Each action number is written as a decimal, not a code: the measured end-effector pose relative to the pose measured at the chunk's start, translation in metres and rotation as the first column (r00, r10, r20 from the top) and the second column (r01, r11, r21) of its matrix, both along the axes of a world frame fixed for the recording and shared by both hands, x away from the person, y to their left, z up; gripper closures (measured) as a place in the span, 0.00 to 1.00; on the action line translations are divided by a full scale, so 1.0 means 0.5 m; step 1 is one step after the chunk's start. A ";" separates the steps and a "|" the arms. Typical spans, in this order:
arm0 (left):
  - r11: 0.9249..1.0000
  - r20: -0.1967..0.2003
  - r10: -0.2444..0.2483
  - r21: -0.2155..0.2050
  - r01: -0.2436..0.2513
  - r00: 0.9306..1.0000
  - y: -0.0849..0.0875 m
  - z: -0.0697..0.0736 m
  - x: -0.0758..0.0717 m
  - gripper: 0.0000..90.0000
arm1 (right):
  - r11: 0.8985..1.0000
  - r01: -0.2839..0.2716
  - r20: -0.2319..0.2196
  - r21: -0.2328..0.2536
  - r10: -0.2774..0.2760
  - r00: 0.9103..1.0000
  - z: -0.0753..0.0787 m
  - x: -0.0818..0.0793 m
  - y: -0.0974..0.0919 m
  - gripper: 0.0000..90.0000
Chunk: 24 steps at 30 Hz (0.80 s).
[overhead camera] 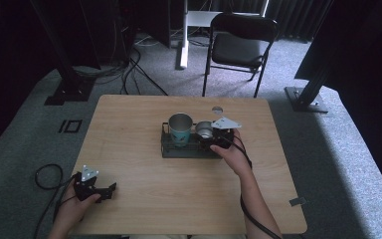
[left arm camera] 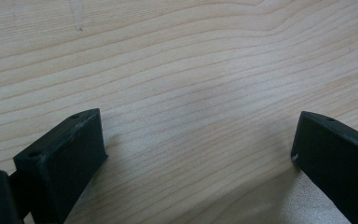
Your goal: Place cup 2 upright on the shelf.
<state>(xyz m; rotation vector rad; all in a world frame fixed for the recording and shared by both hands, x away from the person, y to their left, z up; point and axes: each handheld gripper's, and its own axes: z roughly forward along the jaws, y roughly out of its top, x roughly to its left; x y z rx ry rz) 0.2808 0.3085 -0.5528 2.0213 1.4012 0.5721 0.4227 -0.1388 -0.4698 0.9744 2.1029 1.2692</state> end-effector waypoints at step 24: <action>1.000 -0.001 0.000 0.000 0.000 1.000 0.000 0.000 0.000 0.04 | 0.998 -0.003 -0.004 0.058 0.003 1.000 0.015 -0.011 -0.016 0.13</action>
